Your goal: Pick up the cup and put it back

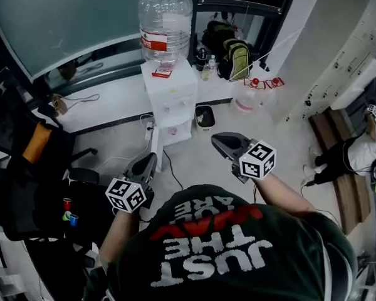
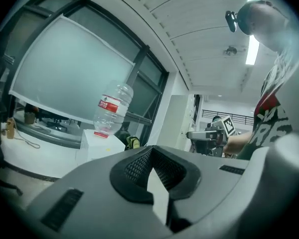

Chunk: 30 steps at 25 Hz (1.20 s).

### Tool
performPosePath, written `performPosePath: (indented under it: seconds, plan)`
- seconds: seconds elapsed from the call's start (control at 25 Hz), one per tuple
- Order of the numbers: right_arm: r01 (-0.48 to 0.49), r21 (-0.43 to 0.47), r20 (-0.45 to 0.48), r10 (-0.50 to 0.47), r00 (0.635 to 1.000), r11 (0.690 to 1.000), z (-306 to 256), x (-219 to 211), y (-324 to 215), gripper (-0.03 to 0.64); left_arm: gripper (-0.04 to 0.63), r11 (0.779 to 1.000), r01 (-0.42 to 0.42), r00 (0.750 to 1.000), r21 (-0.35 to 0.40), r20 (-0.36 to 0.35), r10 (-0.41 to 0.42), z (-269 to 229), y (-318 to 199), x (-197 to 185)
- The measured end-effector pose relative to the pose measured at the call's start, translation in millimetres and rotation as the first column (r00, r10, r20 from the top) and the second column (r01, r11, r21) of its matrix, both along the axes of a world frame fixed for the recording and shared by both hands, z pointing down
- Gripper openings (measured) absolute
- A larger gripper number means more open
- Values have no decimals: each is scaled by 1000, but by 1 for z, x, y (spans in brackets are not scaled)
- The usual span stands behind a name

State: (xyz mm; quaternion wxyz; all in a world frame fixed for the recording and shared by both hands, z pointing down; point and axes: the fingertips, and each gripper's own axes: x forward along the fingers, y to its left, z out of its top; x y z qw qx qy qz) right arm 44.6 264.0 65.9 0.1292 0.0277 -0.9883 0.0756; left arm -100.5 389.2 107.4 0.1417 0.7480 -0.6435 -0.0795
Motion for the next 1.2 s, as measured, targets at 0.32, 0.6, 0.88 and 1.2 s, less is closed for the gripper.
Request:
performPosePath:
  seconds: [0.32,0.6,0.88,1.2]
  plan:
    - [-50,-22,-70,49,996,998,21,-58,-36,34,8,996,-87,996,-20,-34,86,17,-56,-59]
    - [-25,-47,-58,22,998,999,34,-54,-115,34,8,995,-72,997,-70,-10,71,31,-123,-49]
    - [141,-67,-50,-144,988,988,57,-36,-218,34,8,982,93,996,-165,16,-92,64,-213,-21]
    - [273,-54,-83,-277,957,961,99,-28,-307,34,8,928,181,983,-325,88,-161,112,-300,3]
